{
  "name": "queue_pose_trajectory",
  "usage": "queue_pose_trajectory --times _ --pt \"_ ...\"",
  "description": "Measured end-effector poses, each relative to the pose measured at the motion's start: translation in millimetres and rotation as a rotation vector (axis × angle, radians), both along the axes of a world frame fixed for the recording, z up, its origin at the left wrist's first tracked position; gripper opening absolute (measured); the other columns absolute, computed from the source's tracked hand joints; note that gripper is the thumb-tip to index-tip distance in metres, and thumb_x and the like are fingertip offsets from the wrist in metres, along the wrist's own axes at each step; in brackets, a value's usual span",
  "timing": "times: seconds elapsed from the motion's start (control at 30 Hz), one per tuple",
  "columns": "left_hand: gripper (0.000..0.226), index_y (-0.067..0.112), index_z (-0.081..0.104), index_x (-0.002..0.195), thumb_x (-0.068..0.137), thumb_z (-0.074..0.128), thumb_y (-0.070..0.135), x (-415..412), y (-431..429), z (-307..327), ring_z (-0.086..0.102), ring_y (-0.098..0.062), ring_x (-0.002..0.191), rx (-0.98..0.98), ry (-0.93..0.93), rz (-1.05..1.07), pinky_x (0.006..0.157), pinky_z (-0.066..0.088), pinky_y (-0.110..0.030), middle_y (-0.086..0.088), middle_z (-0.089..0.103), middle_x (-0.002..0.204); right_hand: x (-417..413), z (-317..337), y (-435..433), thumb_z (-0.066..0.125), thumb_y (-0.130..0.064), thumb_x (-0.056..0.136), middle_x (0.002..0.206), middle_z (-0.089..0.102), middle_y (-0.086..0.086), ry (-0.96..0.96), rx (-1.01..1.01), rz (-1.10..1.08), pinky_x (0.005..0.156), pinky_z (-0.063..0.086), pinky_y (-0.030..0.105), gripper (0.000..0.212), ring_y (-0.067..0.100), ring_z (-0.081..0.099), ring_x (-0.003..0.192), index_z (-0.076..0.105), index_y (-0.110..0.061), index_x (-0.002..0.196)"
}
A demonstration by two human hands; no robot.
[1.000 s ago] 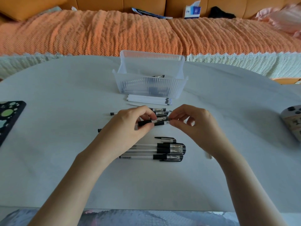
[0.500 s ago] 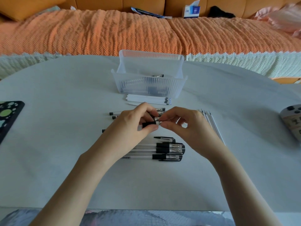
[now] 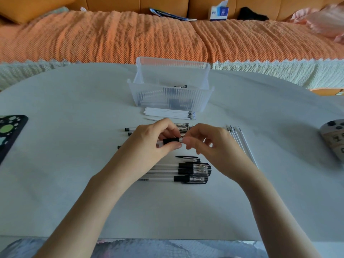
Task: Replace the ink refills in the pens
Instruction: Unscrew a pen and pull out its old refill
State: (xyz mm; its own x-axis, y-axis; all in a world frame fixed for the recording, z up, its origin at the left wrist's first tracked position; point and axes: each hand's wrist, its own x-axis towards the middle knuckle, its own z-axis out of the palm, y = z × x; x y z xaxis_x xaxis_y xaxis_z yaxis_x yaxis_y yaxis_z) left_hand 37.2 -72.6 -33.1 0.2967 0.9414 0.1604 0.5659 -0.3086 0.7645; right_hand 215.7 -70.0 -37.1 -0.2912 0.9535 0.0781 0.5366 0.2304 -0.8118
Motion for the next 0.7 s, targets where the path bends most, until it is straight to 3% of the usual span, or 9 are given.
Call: queue_pose_trajectory --times 0.1,0.23,0.33,0.47,0.6,0.7 --pt "0.015 0.023 0.061 0.086 0.078 0.073 0.022 -0.2 -0.3 0.1 0.061 0.008 0.083 0.015 0.007 0.006 0.075 0.045 -0.008 0.019 0.067 0.081 0.7 0.6 0.0 0.048 -0.041 0.091 0.063 0.061 -0.02 -0.039 0.017 -0.009 0.056 0.038 0.011 0.028 0.0 0.052 0.057 0.063 -0.025 0.074" --pt "0.015 0.024 0.06 0.086 0.078 0.073 0.024 -0.2 0.3 0.3 0.061 0.006 0.085 0.02 0.014 0.013 0.076 0.044 -0.008 0.016 0.068 0.084 2.6 0.6 1.6 0.065 -0.037 0.082 0.083 0.064 -0.015 0.034 0.019 -0.01 0.06 0.044 0.017 0.012 0.005 0.056 0.066 0.061 -0.028 0.089" --pt "0.015 0.023 0.061 0.086 0.077 0.073 0.024 -0.5 -0.1 0.5 0.061 0.007 0.085 0.01 0.009 0.014 0.076 0.045 -0.01 0.016 0.068 0.084 1.4 0.1 0.6 0.064 -0.028 0.085 0.074 0.064 -0.015 0.038 0.0 -0.004 0.057 0.041 0.013 0.007 0.003 0.055 0.062 0.062 -0.023 0.081" --pt "0.016 0.023 0.061 0.087 0.077 0.074 0.024 -0.4 -0.3 -0.6 0.06 0.007 0.084 0.017 0.021 0.013 0.076 0.045 -0.011 0.017 0.068 0.083 1.4 1.7 -0.5 0.046 -0.039 0.093 0.063 0.061 -0.023 -0.013 0.003 -0.016 0.053 0.038 0.009 0.029 0.001 0.052 0.056 0.063 -0.022 0.075" --pt "0.015 0.023 0.061 0.087 0.078 0.073 0.023 -0.9 0.2 0.2 0.061 0.007 0.085 0.013 0.007 0.01 0.076 0.044 -0.008 0.018 0.068 0.085 3.1 1.5 0.3 0.065 -0.038 0.082 0.082 0.065 -0.015 0.024 0.015 0.0 0.059 0.043 0.016 0.009 0.005 0.057 0.066 0.062 -0.03 0.085" --pt "0.015 0.024 0.061 0.086 0.077 0.074 0.023 -0.1 -0.1 0.3 0.061 0.008 0.084 0.012 0.011 0.0 0.075 0.042 -0.006 0.018 0.068 0.083 1.3 0.4 -0.5 0.061 -0.032 0.087 0.069 0.063 -0.019 -0.012 0.006 0.005 0.057 0.04 0.013 0.012 0.001 0.053 0.06 0.063 -0.028 0.076"
